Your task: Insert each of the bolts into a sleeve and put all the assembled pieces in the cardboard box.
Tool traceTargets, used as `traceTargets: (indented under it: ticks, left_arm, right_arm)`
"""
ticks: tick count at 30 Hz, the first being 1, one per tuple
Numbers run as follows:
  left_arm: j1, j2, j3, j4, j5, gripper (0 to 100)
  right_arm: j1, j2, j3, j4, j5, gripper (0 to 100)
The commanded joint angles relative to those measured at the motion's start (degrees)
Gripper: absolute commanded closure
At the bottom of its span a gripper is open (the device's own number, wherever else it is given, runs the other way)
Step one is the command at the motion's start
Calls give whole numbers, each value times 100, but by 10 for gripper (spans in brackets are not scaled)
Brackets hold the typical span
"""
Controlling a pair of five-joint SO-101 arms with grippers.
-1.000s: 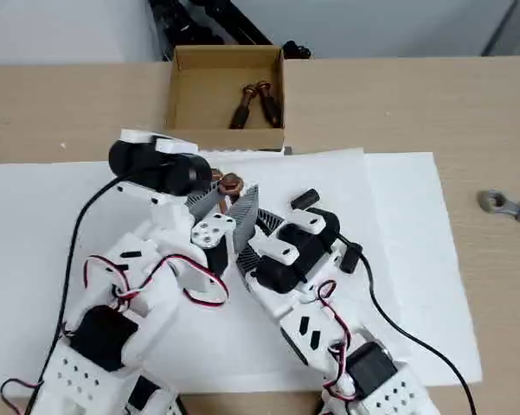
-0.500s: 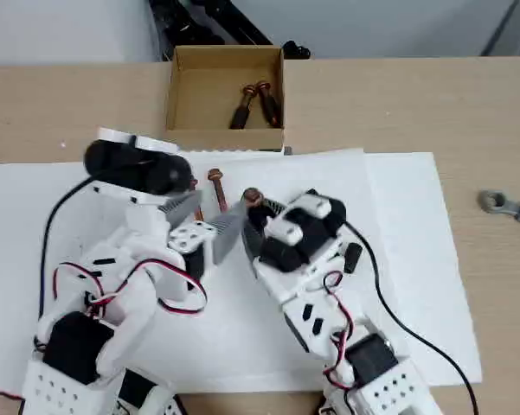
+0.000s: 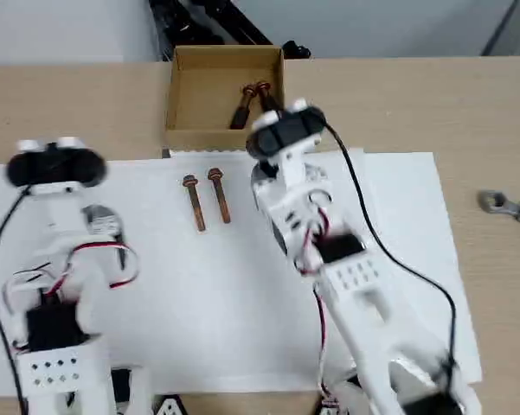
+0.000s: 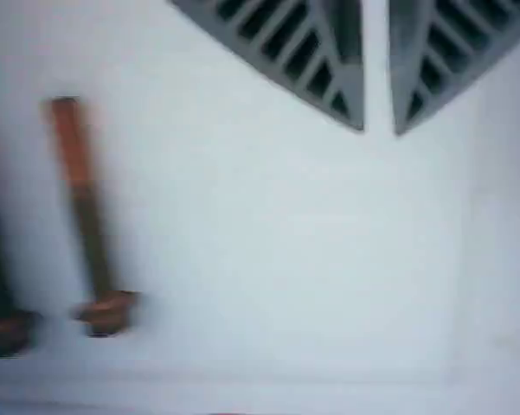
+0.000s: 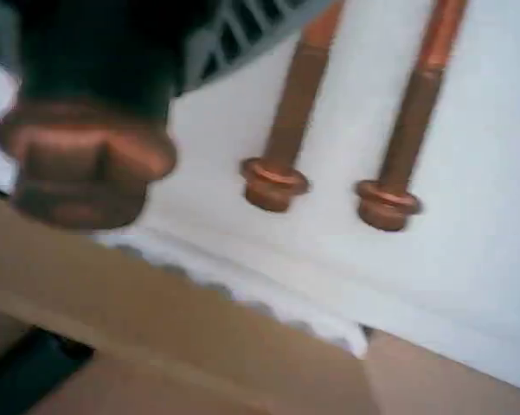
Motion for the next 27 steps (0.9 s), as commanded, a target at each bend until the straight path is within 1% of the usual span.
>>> traceTargets:
  ticks: [1, 5, 12, 15, 19, 23, 25, 27]
  left_arm:
    - [-387, 18, -57, -246, -62, 995]
    - [-343, 44, -57, -149, -70, 995]
    - [-325, 62, -48, 519, -70, 995]
    - [-325, 62, -48, 466, -97, 995]
    - [-334, 62, -48, 176, -281, 995]
    - [-352, 62, 4, 185, -325, 995]
    - [-352, 62, 13, 202, -325, 995]
    - [-352, 62, 13, 202, -325, 995]
  right_arm:
    - [66, 760, -1134, -145, 88, 996]
    - [92, 1745, -2259, -136, 360, 996]
    - [646, 3433, -4369, -136, 484, 995]
    - [752, 4163, -5187, -136, 695, 995]
    - [681, 5200, -6136, -136, 1002, 995]
    - [585, 6070, -6857, -119, 1011, 991]
    - [523, 6308, -7165, 154, 932, 957]
    - [514, 6369, -7402, 637, 765, 904]
